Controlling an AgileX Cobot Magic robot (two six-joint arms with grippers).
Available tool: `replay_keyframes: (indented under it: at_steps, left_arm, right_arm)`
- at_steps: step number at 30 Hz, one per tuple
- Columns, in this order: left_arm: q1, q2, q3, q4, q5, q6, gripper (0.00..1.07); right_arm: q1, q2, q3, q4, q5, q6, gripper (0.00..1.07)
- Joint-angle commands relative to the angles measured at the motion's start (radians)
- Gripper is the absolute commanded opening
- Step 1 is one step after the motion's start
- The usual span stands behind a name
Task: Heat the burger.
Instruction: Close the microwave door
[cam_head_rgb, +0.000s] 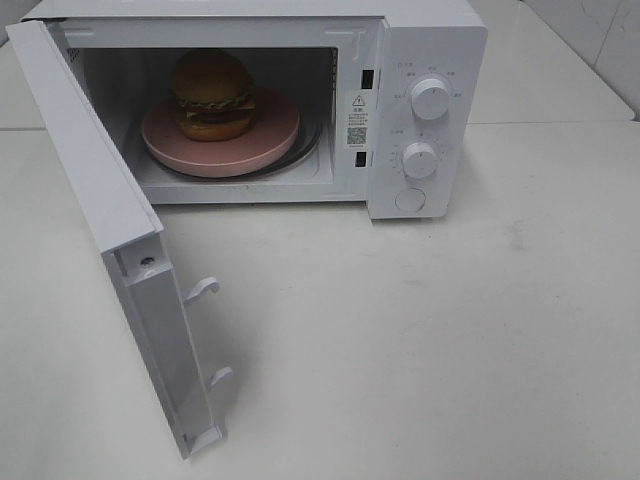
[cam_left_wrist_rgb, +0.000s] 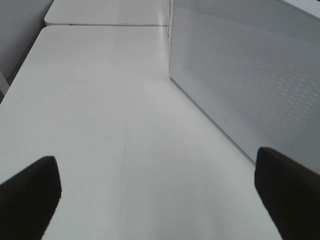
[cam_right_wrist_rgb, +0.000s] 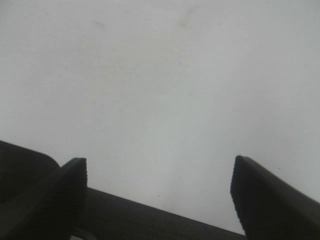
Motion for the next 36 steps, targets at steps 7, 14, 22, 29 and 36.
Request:
replay_keyframes:
  at_steps: [7,14,22,29,36]
  left_arm:
    - [-0.003,-0.016,0.002,-0.002,-0.006,-0.003,1.03]
    - [-0.003,-0.016,0.002,-0.002,-0.006,-0.003,1.03]
    - [-0.003,-0.016,0.002,-0.002,-0.006,-0.003,1.03]
    - [-0.003,-0.017,0.002,-0.001,-0.006,-0.003,1.03]
    - [-0.003,-0.017,0.002,-0.001,-0.006,-0.003,1.03]
  right_arm:
    - [-0.111,-0.256,0.104,0.003,-0.007,0.013,0.76]
    - [-0.164,-0.364,0.166,0.005,-0.082,0.015,0.76]
    - [-0.211,-0.476,0.193,0.041,-0.124,0.013,0.76]
    - [-0.211,-0.476,0.193,0.042,-0.124,0.013,0.76]
    - [-0.211,-0.476,0.193,0.042,-0.124,0.012,0.76]
